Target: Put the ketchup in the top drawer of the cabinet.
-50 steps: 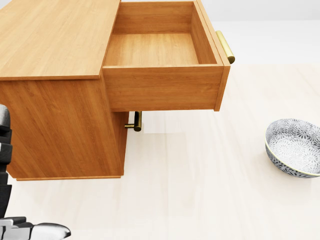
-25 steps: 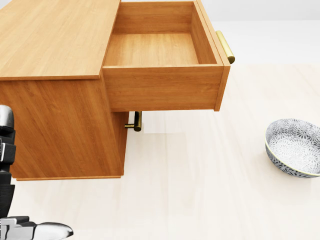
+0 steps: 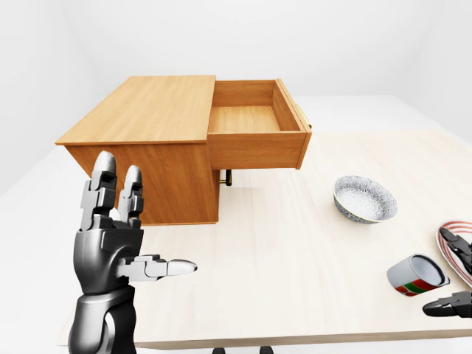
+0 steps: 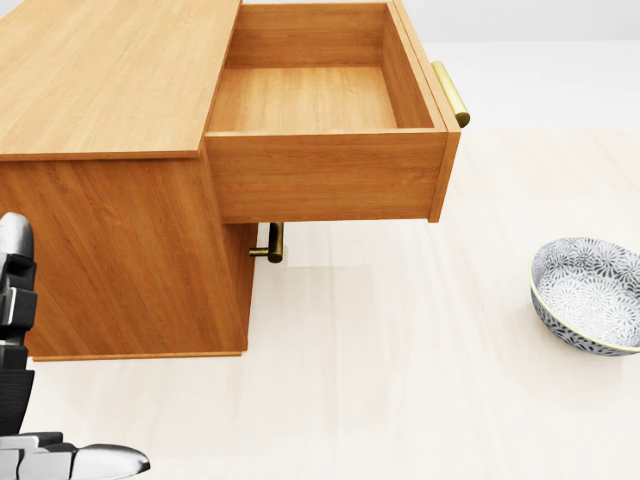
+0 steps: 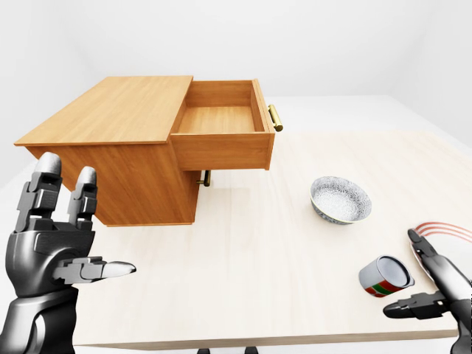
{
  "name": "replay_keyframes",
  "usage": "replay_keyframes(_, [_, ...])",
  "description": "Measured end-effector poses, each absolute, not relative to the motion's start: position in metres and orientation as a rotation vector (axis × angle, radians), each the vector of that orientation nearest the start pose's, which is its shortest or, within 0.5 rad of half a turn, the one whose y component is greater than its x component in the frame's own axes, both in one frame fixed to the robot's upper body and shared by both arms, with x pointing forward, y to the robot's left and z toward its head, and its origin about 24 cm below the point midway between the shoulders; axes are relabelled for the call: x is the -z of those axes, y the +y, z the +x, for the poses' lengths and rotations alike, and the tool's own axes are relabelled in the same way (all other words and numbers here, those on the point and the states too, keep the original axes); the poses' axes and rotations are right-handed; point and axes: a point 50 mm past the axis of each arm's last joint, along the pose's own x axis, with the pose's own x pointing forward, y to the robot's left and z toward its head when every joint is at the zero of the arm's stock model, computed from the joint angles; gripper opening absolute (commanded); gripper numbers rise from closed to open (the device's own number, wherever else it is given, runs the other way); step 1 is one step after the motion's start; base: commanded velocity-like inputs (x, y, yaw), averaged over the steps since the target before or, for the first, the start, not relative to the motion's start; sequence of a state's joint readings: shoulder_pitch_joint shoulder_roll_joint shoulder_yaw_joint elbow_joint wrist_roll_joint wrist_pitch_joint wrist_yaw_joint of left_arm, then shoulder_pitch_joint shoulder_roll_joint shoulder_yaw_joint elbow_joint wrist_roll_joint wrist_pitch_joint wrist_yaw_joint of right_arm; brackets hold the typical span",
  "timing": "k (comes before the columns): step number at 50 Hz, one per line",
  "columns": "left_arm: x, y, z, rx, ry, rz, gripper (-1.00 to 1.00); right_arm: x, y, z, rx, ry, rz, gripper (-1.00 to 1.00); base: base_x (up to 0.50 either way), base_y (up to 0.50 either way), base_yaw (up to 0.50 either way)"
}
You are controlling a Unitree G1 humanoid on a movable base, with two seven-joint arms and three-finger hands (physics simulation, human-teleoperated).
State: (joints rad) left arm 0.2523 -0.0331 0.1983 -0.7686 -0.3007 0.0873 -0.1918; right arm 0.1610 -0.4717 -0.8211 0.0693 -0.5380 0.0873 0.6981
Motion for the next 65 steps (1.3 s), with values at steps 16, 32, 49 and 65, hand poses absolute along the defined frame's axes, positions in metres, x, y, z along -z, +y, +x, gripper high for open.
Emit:
replay_keyframes(16, [-0.158,0.187,0.175,0.02,-0.488,-0.157,1.0,-0.066,-0.404,0.149,0.186,0.681,-0.744,0.99,0.0,0.0,0.0])
replay_keyframes(32, [-0.156,0.187,0.177,0.02,-0.481,-0.156,1.0,-0.045,-0.407,0.152,0.124,0.764,-0.683,1.0,0.0,0.0,0.0])
replay_keyframes(49, [-0.155,0.187,0.178,0.019,-0.474,-0.158,1.0,-0.042,-0.411,0.154,0.098,0.792,-0.679,-1.0,0.0,0.0,0.0])
replay_keyframes(65, [-0.155,0.187,0.177,0.018,-0.476,-0.158,1.0,-0.041,-0.393,0.158,0.064,0.776,-0.752,-1.0,0.0,0.0,0.0])
